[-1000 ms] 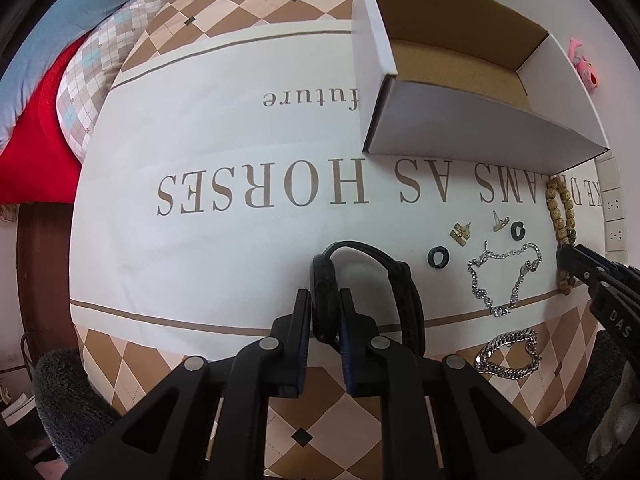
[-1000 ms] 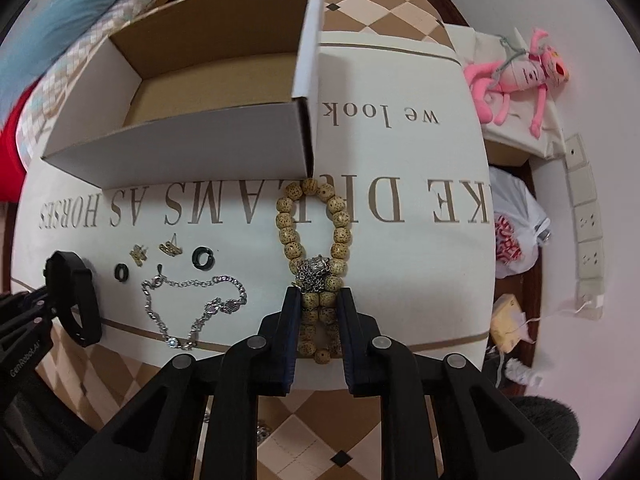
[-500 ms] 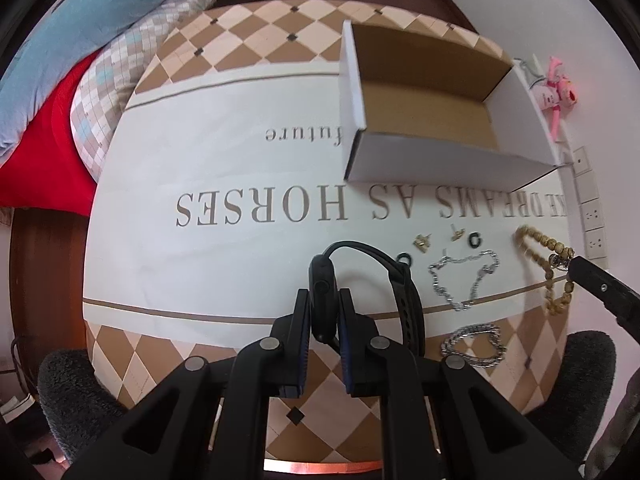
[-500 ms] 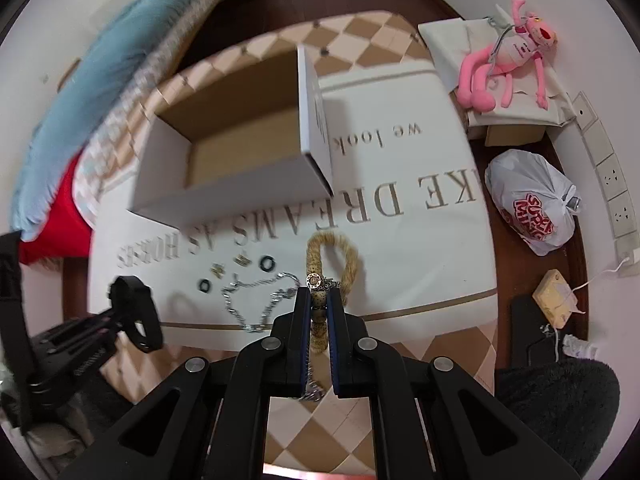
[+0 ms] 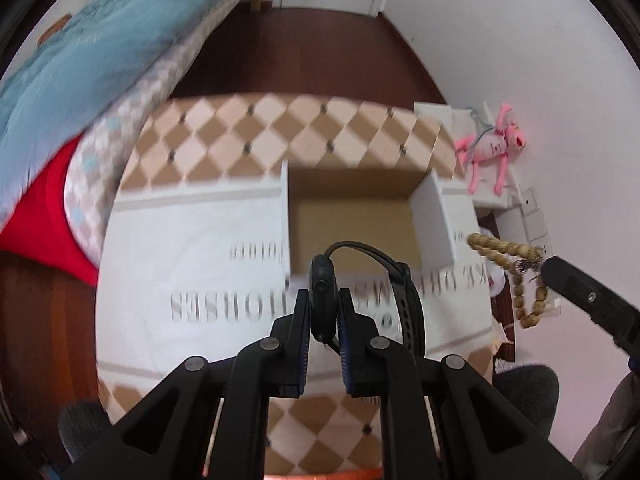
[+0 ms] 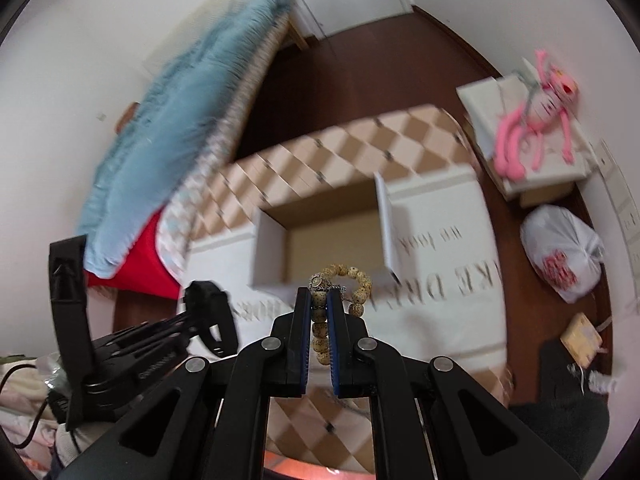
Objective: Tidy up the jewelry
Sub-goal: 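Carry the watch and bead bracelet into the white box and open both tools, then lift both open tools out of the box and back over the jewelry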
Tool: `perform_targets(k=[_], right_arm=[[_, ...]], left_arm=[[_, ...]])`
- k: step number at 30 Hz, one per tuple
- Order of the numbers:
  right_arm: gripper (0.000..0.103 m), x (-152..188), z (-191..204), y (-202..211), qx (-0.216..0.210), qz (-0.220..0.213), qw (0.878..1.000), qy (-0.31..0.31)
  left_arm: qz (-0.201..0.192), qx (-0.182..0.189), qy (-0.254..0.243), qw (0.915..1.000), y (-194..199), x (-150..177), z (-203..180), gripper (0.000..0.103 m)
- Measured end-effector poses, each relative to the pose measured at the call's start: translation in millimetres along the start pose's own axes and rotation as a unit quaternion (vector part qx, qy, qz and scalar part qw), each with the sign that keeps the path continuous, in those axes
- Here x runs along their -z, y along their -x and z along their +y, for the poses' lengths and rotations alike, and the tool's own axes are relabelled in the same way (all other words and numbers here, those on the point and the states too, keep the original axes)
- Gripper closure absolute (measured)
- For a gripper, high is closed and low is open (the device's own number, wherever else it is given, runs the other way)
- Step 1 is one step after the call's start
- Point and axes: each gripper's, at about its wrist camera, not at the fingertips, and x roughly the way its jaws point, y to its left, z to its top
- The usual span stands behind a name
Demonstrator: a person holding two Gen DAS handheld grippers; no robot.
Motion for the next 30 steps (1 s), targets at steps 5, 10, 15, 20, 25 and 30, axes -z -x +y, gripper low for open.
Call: perform_targets(k=[5,10,15,20,25,30], right_arm=[[0.095,-36,13,-31,0.002,0.002,1.000,0.020],[0.095,-60,9,-82,0.022,0.030,0.999,0.024],[0.095,-72,10,-112,0.054,0.043,0.996,0.051],[0.092,-73,6,-130,0.080,0.082,0.991,0.068],[0.047,-69,-4,-110,0.097,0.064,0.991,0.061],[0.002,-58,-7,-106,0.167,0.054,0.981,0.080]], left_arm=[[0.002,-0.008,-0.024,0.9997,-22,-43,-3,0.093],[0.033,-0.007,-0.019,0.9992,-57,-70,3,0.093],[0.089,0.015,-0.010,0.9959,-89,-85,2,0.087],[0.086,0.012,-0.001,0.9962,-86,-86,2,0.018],[0.064,-0.014,0.007,0.9978,-74,-84,11,0.013],[0.032,-0.062,0.016,0.9975,-68,-62,21,0.003]])
